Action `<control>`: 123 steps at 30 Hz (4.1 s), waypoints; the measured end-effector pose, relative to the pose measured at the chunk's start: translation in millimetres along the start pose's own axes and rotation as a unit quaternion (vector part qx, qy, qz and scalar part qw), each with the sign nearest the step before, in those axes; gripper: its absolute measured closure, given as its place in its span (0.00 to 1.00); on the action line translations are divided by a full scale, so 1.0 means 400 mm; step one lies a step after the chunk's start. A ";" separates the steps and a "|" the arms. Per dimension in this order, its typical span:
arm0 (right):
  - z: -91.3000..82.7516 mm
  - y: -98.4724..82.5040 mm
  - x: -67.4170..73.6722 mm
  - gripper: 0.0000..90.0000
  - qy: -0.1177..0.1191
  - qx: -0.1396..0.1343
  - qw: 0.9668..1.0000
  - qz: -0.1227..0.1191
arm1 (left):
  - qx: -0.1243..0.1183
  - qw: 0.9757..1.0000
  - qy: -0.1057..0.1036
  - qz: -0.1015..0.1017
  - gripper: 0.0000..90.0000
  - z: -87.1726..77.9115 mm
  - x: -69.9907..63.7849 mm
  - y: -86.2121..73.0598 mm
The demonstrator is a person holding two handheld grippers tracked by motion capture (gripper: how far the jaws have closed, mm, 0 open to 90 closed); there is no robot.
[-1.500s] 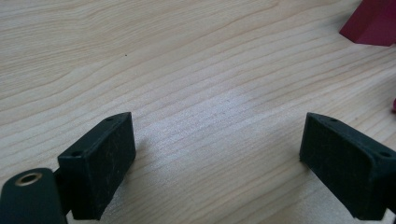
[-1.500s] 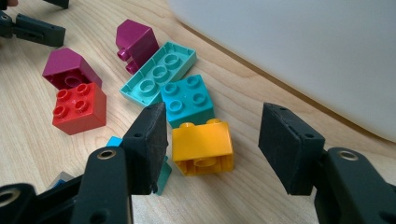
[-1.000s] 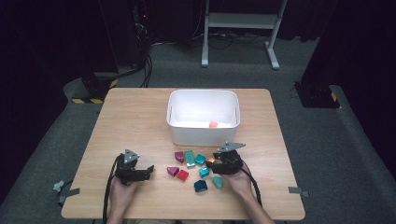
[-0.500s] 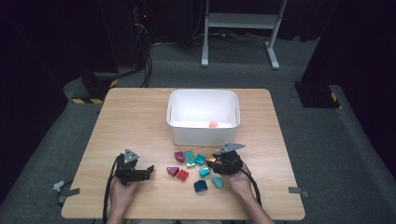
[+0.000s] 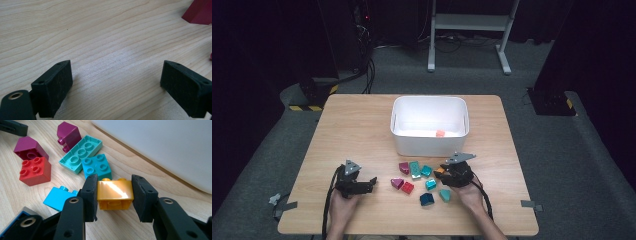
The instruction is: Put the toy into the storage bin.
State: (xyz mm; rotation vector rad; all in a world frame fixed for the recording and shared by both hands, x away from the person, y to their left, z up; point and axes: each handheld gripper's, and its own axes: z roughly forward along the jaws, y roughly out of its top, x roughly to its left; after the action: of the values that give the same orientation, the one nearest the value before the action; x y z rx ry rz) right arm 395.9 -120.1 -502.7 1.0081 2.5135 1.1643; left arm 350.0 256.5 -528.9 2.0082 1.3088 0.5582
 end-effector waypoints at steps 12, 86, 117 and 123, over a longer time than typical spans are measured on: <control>-0.036 0.008 -0.016 0.65 0.014 -0.011 1.000 0.006 | -0.001 1.000 0.001 0.000 0.13 -0.002 0.002 -0.001; -0.180 0.107 -0.033 0.66 0.040 -0.056 0.998 0.016 | -0.005 1.000 0.002 -0.002 0.16 -0.003 0.003 -0.002; -0.275 0.199 -0.075 0.65 0.047 -0.093 0.994 0.024 | -0.005 1.000 0.002 -0.002 0.16 -0.003 0.003 -0.002; -0.268 0.226 -0.081 0.66 0.052 -0.092 0.994 0.022 | -0.005 1.000 0.002 -0.003 0.16 -0.003 0.003 -0.002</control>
State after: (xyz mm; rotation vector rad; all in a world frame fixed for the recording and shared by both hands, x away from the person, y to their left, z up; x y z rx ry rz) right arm 419.5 -164.2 -367.6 0.9834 2.4149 1.4660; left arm 349.1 258.2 -528.7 1.9960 1.3109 0.5662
